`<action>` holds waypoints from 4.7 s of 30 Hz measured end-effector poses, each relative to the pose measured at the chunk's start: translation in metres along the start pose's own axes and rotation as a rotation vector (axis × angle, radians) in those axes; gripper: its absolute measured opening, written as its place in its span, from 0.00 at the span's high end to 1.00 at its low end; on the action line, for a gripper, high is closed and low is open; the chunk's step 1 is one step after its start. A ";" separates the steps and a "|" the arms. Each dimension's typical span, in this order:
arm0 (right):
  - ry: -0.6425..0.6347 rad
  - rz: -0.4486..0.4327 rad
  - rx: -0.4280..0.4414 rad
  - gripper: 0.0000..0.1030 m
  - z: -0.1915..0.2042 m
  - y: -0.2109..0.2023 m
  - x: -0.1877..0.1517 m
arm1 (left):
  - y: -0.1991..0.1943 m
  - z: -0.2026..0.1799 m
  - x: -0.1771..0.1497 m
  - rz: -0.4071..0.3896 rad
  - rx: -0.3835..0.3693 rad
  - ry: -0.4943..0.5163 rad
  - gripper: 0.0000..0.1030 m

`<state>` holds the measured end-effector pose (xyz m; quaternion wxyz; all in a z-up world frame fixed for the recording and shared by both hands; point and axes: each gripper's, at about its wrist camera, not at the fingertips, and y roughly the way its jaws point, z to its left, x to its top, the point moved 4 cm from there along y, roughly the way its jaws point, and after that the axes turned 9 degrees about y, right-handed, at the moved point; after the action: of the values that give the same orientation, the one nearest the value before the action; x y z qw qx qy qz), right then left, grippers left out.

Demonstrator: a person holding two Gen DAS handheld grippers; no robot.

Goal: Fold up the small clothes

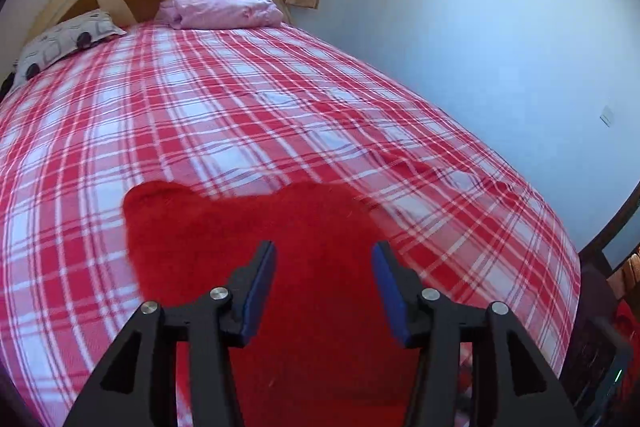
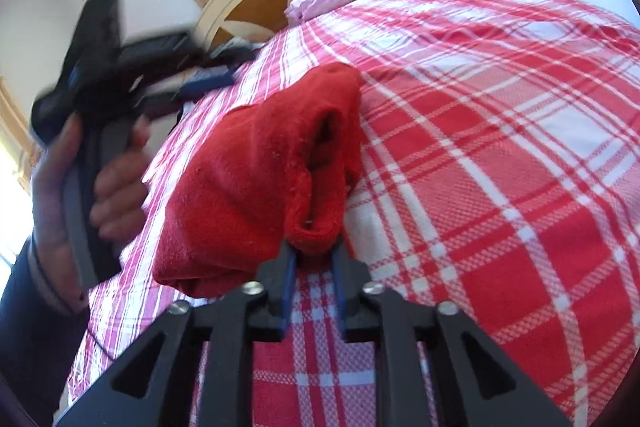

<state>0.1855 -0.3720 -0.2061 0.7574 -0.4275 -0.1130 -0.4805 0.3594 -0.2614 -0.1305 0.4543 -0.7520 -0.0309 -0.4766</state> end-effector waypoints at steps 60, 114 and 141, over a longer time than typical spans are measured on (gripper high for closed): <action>-0.493 0.148 -0.333 0.58 0.090 0.094 0.053 | -0.014 0.029 -0.126 0.059 0.060 -0.108 0.21; -0.286 0.038 -0.090 0.51 0.052 0.061 0.072 | -0.036 0.068 -0.088 -0.031 0.255 -0.217 0.10; -0.039 0.144 -0.019 0.32 -0.012 0.088 0.106 | 0.029 0.077 -0.069 0.068 0.196 -0.165 0.08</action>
<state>0.3097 -0.4326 -0.1986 0.7836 -0.4508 -0.0921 -0.4174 0.3885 -0.1969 -0.2108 0.5374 -0.7413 -0.0892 -0.3921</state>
